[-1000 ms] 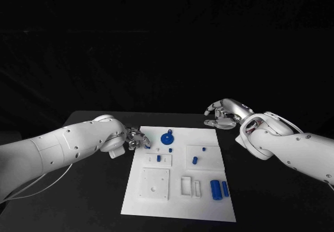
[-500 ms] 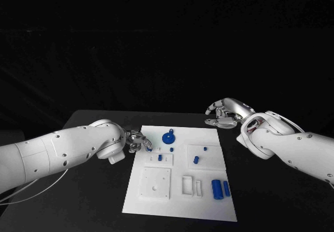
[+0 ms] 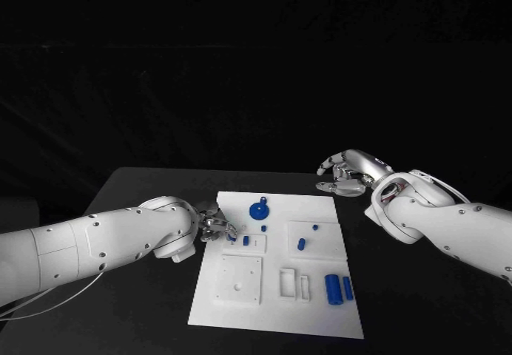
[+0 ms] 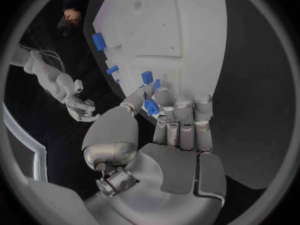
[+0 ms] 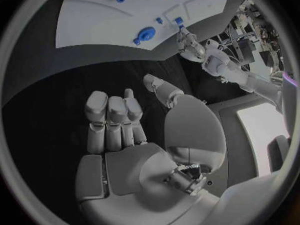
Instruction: Assemble the parts on the task board
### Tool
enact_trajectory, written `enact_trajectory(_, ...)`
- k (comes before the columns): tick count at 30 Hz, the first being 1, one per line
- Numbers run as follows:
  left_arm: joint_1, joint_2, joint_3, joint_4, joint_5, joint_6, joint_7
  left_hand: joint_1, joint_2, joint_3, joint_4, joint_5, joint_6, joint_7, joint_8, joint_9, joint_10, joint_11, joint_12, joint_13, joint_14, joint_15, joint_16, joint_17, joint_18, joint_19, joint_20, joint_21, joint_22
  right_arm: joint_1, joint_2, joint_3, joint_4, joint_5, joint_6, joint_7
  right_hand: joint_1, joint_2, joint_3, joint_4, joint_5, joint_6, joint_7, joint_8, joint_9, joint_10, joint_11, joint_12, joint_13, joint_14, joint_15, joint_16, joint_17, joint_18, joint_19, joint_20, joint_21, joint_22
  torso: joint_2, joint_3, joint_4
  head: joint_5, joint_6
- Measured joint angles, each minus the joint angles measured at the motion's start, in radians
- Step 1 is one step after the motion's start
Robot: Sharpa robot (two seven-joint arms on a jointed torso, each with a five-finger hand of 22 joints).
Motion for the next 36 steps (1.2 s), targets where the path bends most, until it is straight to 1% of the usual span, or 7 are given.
enact_trajectory(4,-0.001,0.004,0.0,-0.002,-0.021,-0.013,-0.001,-0.001,-0.002,0.001,0.0,0.001,0.0,0.0,0.0,0.003,0.0,0.0,0.0,0.002,0.0,0.0,0.004,0.0,-0.001,0.0,0.0,0.005,0.0,0.0,0.0,0.0,0.001,0.0,0.0,0.0,0.0,0.0,0.0,0.0,0.001,0.0,0.0,0.0,0.0,0.0,0.0,0.0,0.0,0.0,0.0,0.0,0.0,0.0,0.0,0.0,0.0,0.0,0.0,0.0006,0.0,0.0,-0.002)
enact_trajectory(8,-0.002,0.016,0.0,-0.007,-0.037,-0.017,-0.003,-0.005,-0.006,0.001,0.0,0.016,0.001,0.001,0.006,0.003,0.0,0.0,0.008,0.005,0.001,-0.002,0.011,0.002,-0.002,0.0,0.0,0.005,0.0,0.0,0.0,0.0,0.001,0.0,0.0,0.0,0.0,0.0,-0.003,0.003,0.001,0.0,0.0,0.0,0.0,0.002,0.002,0.0,0.0,0.0,0.0,0.0,0.0,0.0,-0.001,0.001,0.0,0.0,0.0,0.0006,0.0002,0.0,-0.003)
enact_trajectory(12,-0.008,0.021,0.001,-0.009,-0.049,-0.016,-0.005,-0.005,-0.006,0.001,0.0,0.019,0.002,0.001,0.006,0.003,0.0,0.0,0.008,0.005,0.001,-0.002,0.011,0.002,-0.003,0.0,0.0,0.005,0.0,0.0,0.0,0.0,0.001,0.001,0.001,0.0,0.0,0.0,-0.003,0.003,0.001,0.0,0.0,0.0,0.0,0.002,0.002,0.0,0.0,0.0,0.0,0.0,0.0,0.0,-0.001,0.001,0.0,0.0,0.0,0.0006,0.0001,0.0,-0.004)
enact_trajectory(17,-0.013,0.021,0.0,-0.011,-0.06,-0.013,-0.011,-0.003,-0.007,0.001,0.0,0.02,0.003,0.001,0.006,0.003,-0.003,-0.003,0.012,0.006,0.001,-0.002,0.011,0.002,-0.005,0.002,0.002,0.005,0.0,0.0,-0.001,0.0,0.001,0.001,0.001,0.0,0.0,0.0,-0.003,0.003,0.001,0.0,0.0,0.0,0.0,0.002,0.002,0.0,0.0,0.0,0.0,0.0,0.0,0.0,-0.001,0.002,0.0,0.0,0.0,0.0006,-0.0006,0.0,-0.006)
enact_trajectory(19,-0.013,0.021,0.0,-0.011,-0.063,-0.012,-0.013,-0.003,-0.007,0.001,0.0,0.024,0.003,0.001,0.006,0.003,-0.003,-0.004,0.013,0.007,0.001,-0.002,0.015,0.003,0.001,0.003,0.004,0.009,0.0,0.0,-0.001,0.0,0.001,0.001,0.002,0.0,0.0,0.0,-0.003,0.003,0.001,0.0,0.0,0.0,0.0,0.002,0.002,0.0,0.0,0.0,0.0,0.0,0.0,0.0,-0.001,0.002,0.0,0.0,0.0,0.0005,-0.0005,0.0,-0.006)
enact_trajectory(21,-0.013,0.02,0.0,-0.01,-0.066,-0.01,-0.015,-0.003,-0.007,0.001,0.0,0.026,0.003,0.001,0.006,0.003,-0.003,-0.004,0.016,0.008,0.001,-0.002,0.015,0.003,0.002,0.003,0.004,0.009,0.0,0.0,-0.001,0.0,0.001,0.001,0.004,0.0,0.0,0.0,-0.003,0.003,0.001,0.0,0.0,0.0,0.0,0.002,0.002,-0.002,0.0,0.0,0.0,0.0,0.001,0.0,-0.001,0.002,0.0,0.0,0.0,0.0009,-0.0005,0.0,-0.007)
enact_trajectory(36,-0.014,0.009,0.003,-0.003,-0.081,0.002,-0.022,-0.003,-0.007,0.001,0.0,0.026,0.005,0.001,0.012,0.003,-0.001,-0.006,0.016,0.009,0.001,-0.002,0.015,0.003,0.002,0.007,0.0,0.009,0.0,0.0,-0.001,0.0,0.001,0.002,0.009,0.0,0.0,0.0,-0.003,0.003,0.004,0.0,0.0,0.0,0.001,-0.001,-0.001,-0.004,0.0,-0.001,0.001,0.0,0.001,0.0,-0.001,0.002,0.0,0.0,0.0,0.0007,0.0004,0.002,-0.01)
